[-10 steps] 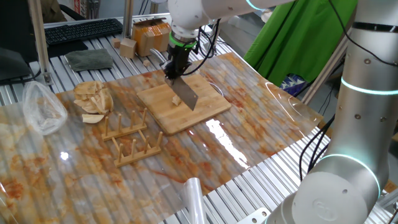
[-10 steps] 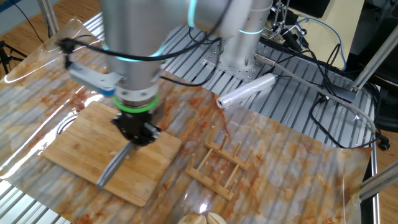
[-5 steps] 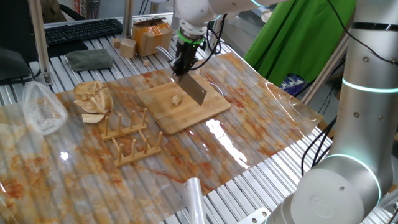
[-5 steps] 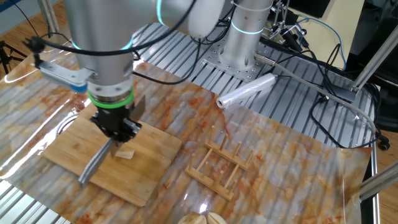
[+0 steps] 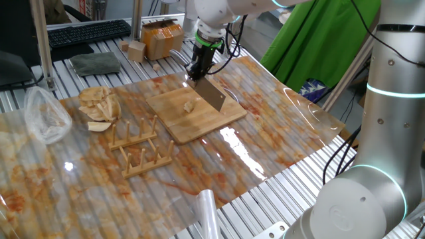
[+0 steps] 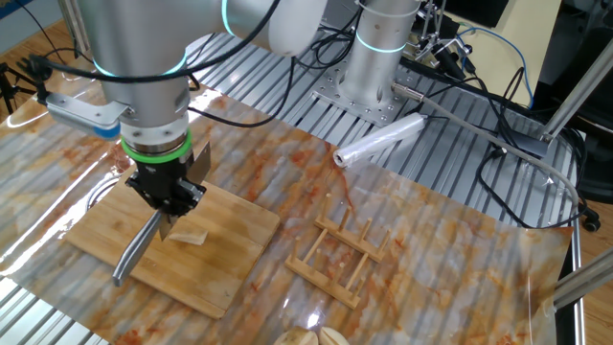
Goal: Slice the lotus root
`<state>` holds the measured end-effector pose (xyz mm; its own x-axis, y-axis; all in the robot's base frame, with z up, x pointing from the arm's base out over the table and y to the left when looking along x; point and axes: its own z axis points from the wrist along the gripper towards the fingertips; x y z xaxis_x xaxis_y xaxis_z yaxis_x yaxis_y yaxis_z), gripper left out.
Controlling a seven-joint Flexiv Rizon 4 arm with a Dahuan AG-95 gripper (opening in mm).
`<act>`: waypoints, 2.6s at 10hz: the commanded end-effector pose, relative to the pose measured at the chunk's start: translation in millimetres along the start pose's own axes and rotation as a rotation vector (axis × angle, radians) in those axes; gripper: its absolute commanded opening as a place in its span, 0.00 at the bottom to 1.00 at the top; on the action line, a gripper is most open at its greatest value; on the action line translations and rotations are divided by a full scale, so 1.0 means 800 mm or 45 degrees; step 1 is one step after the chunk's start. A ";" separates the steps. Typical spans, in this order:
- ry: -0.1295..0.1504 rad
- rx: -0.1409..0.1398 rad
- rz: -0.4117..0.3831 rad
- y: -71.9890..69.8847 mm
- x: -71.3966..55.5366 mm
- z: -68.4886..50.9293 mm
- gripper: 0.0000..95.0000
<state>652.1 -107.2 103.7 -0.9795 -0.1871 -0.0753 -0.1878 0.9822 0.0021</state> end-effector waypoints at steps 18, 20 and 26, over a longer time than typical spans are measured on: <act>0.008 0.005 0.244 -0.002 0.000 0.004 0.00; 0.007 0.014 0.216 -0.002 0.000 0.004 0.00; -0.002 -0.031 0.098 -0.062 -0.007 0.011 0.00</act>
<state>667.7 -154.3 95.0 -0.9905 -0.1158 -0.0746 -0.1184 0.9925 0.0311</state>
